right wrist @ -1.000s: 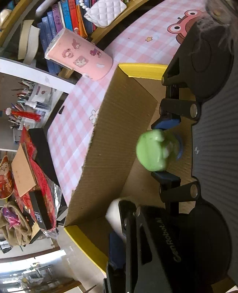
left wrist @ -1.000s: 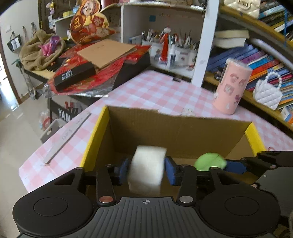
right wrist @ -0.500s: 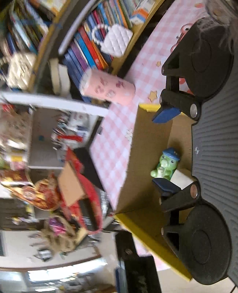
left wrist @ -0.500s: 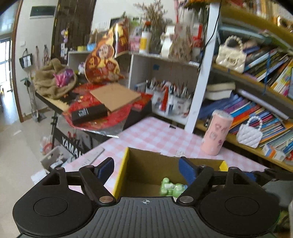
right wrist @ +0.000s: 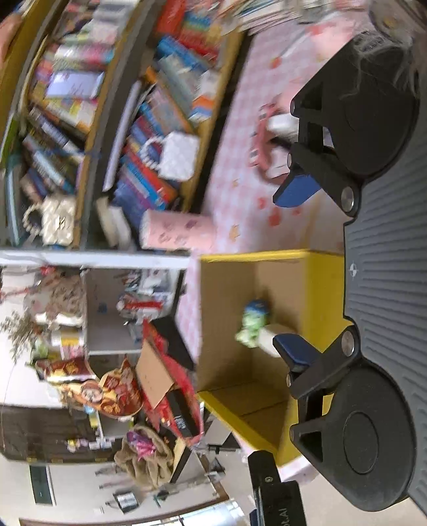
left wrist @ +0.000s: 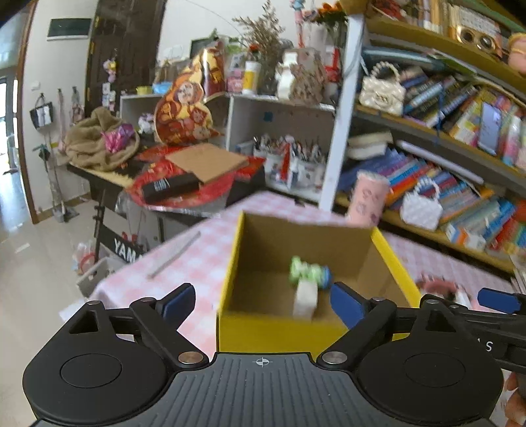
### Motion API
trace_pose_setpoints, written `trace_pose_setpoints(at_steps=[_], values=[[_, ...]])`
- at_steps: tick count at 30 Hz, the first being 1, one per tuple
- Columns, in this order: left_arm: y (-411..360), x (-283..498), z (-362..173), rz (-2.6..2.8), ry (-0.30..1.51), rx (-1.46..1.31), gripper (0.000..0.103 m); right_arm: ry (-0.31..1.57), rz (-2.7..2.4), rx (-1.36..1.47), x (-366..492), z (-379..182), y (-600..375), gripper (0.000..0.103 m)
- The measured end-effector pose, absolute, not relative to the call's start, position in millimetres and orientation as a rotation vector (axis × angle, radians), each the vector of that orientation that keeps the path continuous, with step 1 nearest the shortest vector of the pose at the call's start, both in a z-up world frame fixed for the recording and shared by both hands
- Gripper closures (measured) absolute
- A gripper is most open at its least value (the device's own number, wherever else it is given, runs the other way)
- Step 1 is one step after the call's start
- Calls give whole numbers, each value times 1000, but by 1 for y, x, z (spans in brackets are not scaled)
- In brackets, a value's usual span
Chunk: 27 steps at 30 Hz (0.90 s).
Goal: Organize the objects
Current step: 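Withdraw both grippers from the box and move toward the remaining toys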
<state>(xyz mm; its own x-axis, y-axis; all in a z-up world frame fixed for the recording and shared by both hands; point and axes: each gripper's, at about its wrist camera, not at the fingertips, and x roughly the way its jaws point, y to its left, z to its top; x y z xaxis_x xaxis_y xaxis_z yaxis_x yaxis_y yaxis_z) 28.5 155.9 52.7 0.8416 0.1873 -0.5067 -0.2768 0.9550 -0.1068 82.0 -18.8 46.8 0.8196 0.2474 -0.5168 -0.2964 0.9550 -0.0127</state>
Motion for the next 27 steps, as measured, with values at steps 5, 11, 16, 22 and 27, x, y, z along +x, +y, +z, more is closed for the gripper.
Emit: trace_pose_setpoints(at_steps=[5, 11, 16, 22, 27], values=[[144, 0, 33, 239, 567, -136, 8, 595, 239, -100, 41, 19, -22, 14], [133, -32, 25, 241, 568, -100, 4, 618, 181, -67, -9, 2, -30, 0], [119, -48, 17, 187, 596, -80, 3, 603, 113, -72, -39, -6, -45, 0], [93, -52, 14, 72, 611, -39, 3, 621, 3, -24, -55, -7, -71, 0], [72, -53, 15, -5, 598, -11, 3, 627, -86, 0, -63, -7, -90, 0]])
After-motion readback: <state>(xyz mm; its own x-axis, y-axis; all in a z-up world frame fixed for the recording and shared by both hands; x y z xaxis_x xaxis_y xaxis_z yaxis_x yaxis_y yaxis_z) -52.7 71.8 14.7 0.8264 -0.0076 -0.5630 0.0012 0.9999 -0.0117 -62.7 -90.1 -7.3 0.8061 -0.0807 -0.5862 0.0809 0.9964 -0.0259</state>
